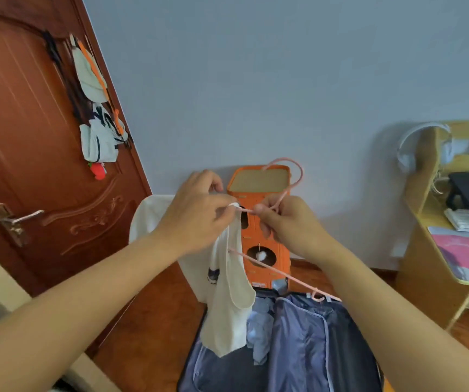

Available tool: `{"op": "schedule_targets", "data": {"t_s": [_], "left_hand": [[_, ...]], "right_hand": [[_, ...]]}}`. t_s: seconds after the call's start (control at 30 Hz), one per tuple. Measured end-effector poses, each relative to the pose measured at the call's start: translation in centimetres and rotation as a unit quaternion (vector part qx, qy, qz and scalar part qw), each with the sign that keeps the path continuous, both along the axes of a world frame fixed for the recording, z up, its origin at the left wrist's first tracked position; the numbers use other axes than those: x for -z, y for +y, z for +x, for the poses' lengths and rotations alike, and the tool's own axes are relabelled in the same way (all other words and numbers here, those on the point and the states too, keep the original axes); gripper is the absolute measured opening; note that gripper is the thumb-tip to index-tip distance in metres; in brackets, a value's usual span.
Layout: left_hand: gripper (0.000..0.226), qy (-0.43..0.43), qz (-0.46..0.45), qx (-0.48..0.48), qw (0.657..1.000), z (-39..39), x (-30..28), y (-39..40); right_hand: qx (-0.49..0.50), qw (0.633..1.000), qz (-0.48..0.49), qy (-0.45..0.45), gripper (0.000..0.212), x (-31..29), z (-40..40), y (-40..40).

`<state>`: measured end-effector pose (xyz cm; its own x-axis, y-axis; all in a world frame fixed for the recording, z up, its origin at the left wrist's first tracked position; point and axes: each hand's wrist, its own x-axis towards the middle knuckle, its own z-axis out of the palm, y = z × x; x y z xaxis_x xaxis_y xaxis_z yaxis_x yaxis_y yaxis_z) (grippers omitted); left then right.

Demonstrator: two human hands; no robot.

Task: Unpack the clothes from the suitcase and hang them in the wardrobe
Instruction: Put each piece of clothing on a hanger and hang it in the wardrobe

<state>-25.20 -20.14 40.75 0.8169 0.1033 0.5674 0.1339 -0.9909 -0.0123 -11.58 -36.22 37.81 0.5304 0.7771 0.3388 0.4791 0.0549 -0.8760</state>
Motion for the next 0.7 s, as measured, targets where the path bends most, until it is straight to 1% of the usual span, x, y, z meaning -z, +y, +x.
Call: {"op": "schedule_targets", "data": {"t_s": [0.03, 0.07, 0.1, 0.13, 0.17, 0.2, 0.23, 0.27, 0.3, 0.33, 0.37, 0.4, 0.43, 0.47, 0.53, 0.6, 0.63, 0.7], "left_hand": [[0.033, 0.047, -0.028, 0.013, 0.998, 0.2, -1.3, 0.0], [0.035, 0.091, -0.014, 0.009, 0.996, 0.7, -2.5, -0.2], [0.035, 0.117, 0.038, -0.005, 0.992, 1.1, -3.5, -0.3], [0.033, 0.122, 0.081, -0.018, 0.989, 1.7, -4.2, -0.2], [0.031, 0.119, 0.099, -0.029, 0.987, 2.1, -4.8, 0.0], [0.029, 0.115, 0.106, -0.040, 0.987, 2.4, -5.2, 0.6], [0.031, 0.106, 0.099, -0.050, 0.988, 2.7, -5.6, 1.2], [0.034, 0.095, 0.081, -0.051, 0.991, 2.8, -5.9, 1.7], [0.037, 0.081, 0.060, -0.041, 0.994, 2.7, -6.1, 2.0], [0.038, 0.063, 0.040, -0.026, 0.997, 2.6, -6.3, 2.2], [0.038, 0.045, 0.027, -0.011, 0.999, 2.2, -6.5, 2.4], [0.038, 0.030, 0.020, 0.000, 0.999, 1.7, -6.7, 2.9], [0.038, 0.022, 0.018, 0.004, 1.000, 1.0, -6.6, 3.5], [0.038, 0.021, 0.023, -0.002, 1.000, 0.0, -6.6, 4.4], [0.043, 0.024, 0.025, -0.032, 0.999, -2.5, -6.5, 6.6], [0.048, -0.001, -0.028, -0.055, 0.998, -5.1, -6.6, 8.6], [0.048, -0.018, -0.055, -0.060, 0.997, -6.1, -6.8, 9.3], [0.050, -0.028, -0.071, -0.067, 0.995, -7.2, -7.2, 9.8]], "right_hand": [[-0.014, 1.000, 0.010, 0.001, 0.037, -1.1, 0.4, -0.3], [-0.020, 1.000, 0.019, -0.003, 0.035, -2.2, 0.8, -0.4], [-0.005, 0.999, 0.033, -0.013, 0.031, -3.0, 1.3, -0.4], [0.047, 0.997, 0.052, -0.041, 0.026, -3.3, 1.6, -0.2], [0.135, 0.984, 0.080, -0.088, 0.019, -3.1, 1.5, -0.1], [0.239, 0.954, 0.115, -0.140, 0.013, -2.1, 1.1, -0.1], [0.301, 0.922, 0.162, -0.182, 0.010, -0.8, 0.2, -0.2], [0.296, 0.914, 0.187, -0.205, 0.010, 1.3, -1.1, -0.3], [0.241, 0.932, 0.169, -0.212, 0.012, 3.7, -2.2, -0.5], [0.164, 0.959, 0.102, -0.208, 0.019, 6.3, -3.1, -0.5], [0.090, 0.976, 0.007, -0.199, 0.030, 8.5, -3.5, -0.7], [0.044, 0.974, -0.074, -0.211, 0.040, 10.7, -3.2, -0.7], [0.032, 0.958, -0.122, -0.259, 0.044, 12.4, -2.4, -0.9], [0.053, 0.938, -0.138, -0.312, 0.044, 13.6, -1.0, -1.5], [0.113, 0.909, -0.158, -0.369, 0.040, 14.5, 2.0, -3.2], [0.139, 0.881, -0.188, -0.412, 0.037, 14.6, 4.9, -5.2], [0.124, 0.880, -0.188, -0.417, 0.034, 14.3, 5.7, -5.8], [0.064, 0.909, -0.139, -0.389, 0.027, 12.9, 4.7, -5.1]]}}
